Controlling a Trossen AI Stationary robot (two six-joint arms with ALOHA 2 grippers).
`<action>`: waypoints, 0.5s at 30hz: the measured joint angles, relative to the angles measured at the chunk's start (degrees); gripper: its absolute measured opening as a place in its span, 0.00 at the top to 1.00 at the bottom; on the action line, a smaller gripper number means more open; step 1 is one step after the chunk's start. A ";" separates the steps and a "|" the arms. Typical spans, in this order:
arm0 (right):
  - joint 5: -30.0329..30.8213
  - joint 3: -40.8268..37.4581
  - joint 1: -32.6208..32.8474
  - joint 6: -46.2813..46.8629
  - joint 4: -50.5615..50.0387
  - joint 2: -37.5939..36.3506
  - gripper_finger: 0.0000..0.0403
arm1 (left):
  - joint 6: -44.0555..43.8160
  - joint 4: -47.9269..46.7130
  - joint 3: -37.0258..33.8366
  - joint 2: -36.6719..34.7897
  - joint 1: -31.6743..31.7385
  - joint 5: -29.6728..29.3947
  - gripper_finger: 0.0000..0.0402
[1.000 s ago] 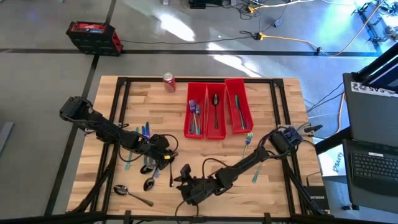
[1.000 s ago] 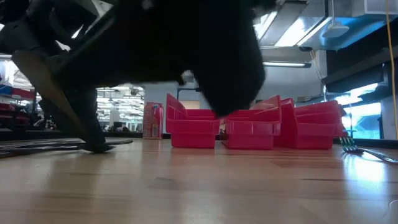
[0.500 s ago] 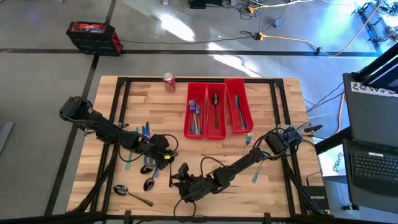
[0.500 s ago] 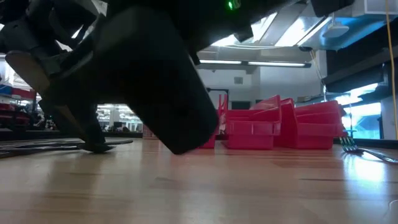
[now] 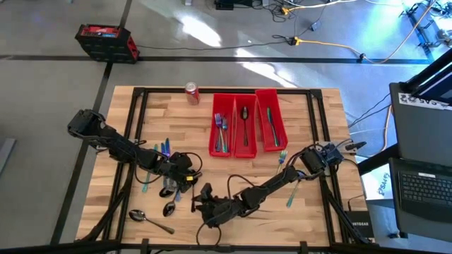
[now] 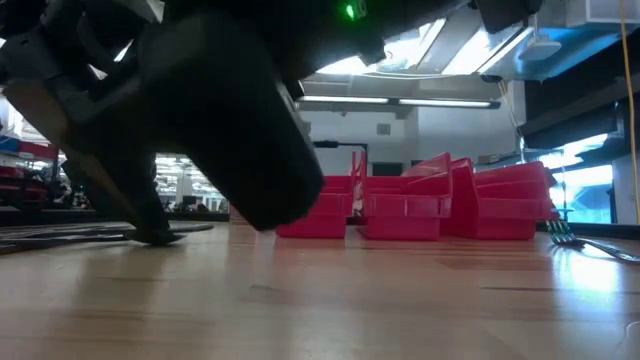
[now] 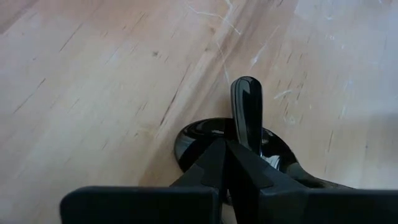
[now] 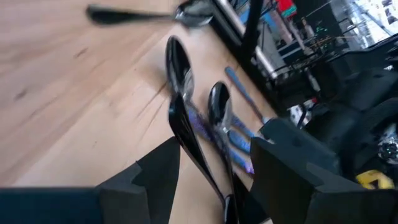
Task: Sort silverware
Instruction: Put the black spoon into the center red bin
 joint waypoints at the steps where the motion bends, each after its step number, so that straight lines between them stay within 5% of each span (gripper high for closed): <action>1: 0.00 0.02 -0.02 0.00 0.78 0.23 0.55 | 0.01 -0.01 0.00 0.00 0.00 -0.04 1.00; 15: -2.32 0.70 -0.78 0.30 0.48 1.81 0.55 | 0.04 0.09 0.00 0.00 0.04 -0.34 1.00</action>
